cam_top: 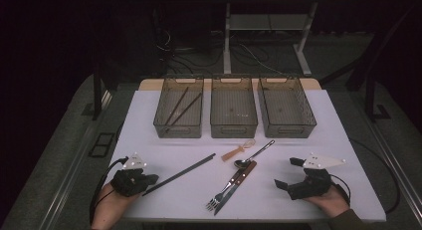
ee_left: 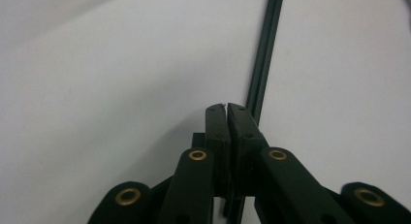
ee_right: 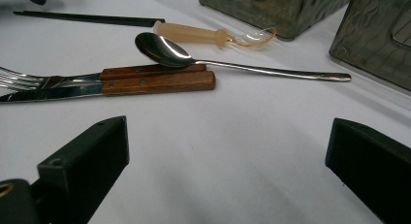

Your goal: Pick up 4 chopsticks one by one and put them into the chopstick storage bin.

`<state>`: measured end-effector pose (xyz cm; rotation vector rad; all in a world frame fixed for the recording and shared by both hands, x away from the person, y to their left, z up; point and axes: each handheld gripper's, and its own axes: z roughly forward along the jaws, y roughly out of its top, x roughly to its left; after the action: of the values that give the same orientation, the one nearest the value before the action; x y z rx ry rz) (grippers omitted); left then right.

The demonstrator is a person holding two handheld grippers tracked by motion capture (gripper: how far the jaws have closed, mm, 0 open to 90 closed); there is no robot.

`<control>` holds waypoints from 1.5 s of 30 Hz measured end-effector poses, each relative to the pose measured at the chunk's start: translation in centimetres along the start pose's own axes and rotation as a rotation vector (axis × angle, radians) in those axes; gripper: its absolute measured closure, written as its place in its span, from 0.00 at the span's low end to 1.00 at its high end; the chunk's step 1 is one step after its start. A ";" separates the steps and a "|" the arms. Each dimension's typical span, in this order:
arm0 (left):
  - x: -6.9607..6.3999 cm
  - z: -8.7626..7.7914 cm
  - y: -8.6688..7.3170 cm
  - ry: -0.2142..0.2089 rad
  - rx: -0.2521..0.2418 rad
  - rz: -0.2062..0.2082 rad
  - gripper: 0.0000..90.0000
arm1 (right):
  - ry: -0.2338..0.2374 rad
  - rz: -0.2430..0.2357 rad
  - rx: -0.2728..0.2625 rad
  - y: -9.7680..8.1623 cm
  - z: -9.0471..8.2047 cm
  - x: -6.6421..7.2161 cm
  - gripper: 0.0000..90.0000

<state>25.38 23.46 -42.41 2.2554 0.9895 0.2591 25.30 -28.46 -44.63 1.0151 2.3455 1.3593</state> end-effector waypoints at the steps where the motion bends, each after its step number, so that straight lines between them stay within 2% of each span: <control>1: -0.1 0.0 0.2 -0.005 -0.023 0.000 0.95 | -0.001 -0.002 0.000 0.0 0.0 0.0 0.02; 7: -0.5 0.6 1.9 -0.042 -0.075 0.007 0.84 | -0.001 -0.003 0.002 0.0 0.1 0.0 0.02; 12: -0.8 1.8 3.8 -0.087 -0.103 0.042 0.78 | 0.000 -0.006 0.004 0.0 0.2 0.1 0.02; 13: -0.9 2.2 4.2 -0.097 -0.109 0.039 0.77 | 0.000 -0.006 0.003 0.0 0.2 0.1 0.02; 16: -1.1 3.3 5.1 -0.121 -0.109 0.051 0.77 | -0.001 -0.005 0.002 0.0 0.1 0.0 0.02; 18: -1.3 4.0 5.8 -0.134 -0.102 0.073 0.77 | -0.001 -0.005 0.002 0.0 0.1 0.1 0.02; 24: -2.1 6.3 7.5 -0.130 -0.095 0.100 0.82 | 0.000 -0.005 0.005 0.0 0.2 0.0 0.02; 28: -2.2 6.9 7.5 -0.123 -0.069 0.121 0.86 | 0.001 -0.004 0.005 0.0 0.1 0.1 0.02; 30: -2.3 7.1 7.4 -0.126 -0.067 0.110 0.87 | 0.000 -0.003 0.007 -0.1 0.1 0.0 0.02; 33: -2.1 7.3 7.2 -0.125 -0.052 0.127 0.88 | -0.001 -0.003 0.007 -0.1 0.1 0.1 0.02; 34: -2.2 7.4 7.2 -0.126 -0.048 0.118 0.89 | -0.001 -0.003 0.007 -0.1 0.1 0.1 0.02; 39: -1.8 7.7 6.9 -0.133 -0.029 0.130 0.90 | -0.001 -0.002 0.008 -0.1 0.1 0.1 0.02; 40: -1.9 7.7 6.8 -0.133 -0.027 0.117 0.90 | -0.001 -0.002 0.007 -0.1 0.1 0.1 0.02; 45: -1.7 7.8 6.8 -0.124 -0.025 0.127 0.91 | -0.001 -0.003 0.008 -0.1 0.1 0.1 0.02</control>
<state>31.39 15.04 -43.92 2.2851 0.7765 0.1819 25.25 -28.40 -44.76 1.0141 2.3525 1.3494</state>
